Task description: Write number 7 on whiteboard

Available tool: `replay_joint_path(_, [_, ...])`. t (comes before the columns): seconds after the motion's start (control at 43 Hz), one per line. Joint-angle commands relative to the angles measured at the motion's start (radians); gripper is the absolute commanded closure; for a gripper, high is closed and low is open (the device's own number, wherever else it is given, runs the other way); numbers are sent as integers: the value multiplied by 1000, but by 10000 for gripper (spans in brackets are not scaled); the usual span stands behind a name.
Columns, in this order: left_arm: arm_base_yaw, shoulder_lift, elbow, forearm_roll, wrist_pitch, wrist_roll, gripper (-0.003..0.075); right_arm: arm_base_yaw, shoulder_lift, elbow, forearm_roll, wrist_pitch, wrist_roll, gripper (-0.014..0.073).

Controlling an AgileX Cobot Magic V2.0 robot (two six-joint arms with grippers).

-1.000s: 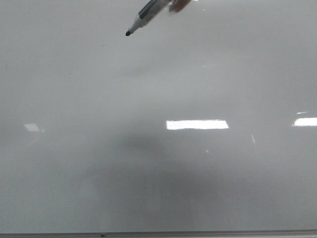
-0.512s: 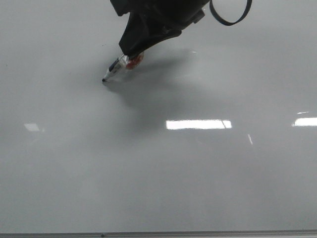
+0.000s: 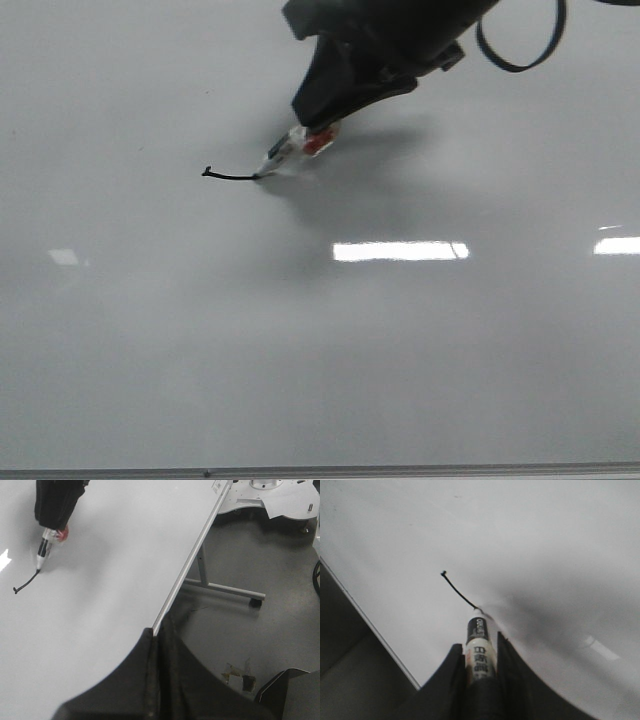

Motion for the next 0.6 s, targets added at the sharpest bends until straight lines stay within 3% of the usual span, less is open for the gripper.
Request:
replay_joint_path(0.0, [0, 3, -29, -11, -76, -10, 741, -65, -74, 11, -32, -117, -8, 652])
replay_joint_path(0.186, [0, 3, -29, -11, -76, -10, 741, -86, -86, 20, -54, -85, -8, 652])
replay_joint_path(0.581, [0, 3, -29, -11, -76, -10, 741, 51, 42, 22, -54, -123, -8, 652])
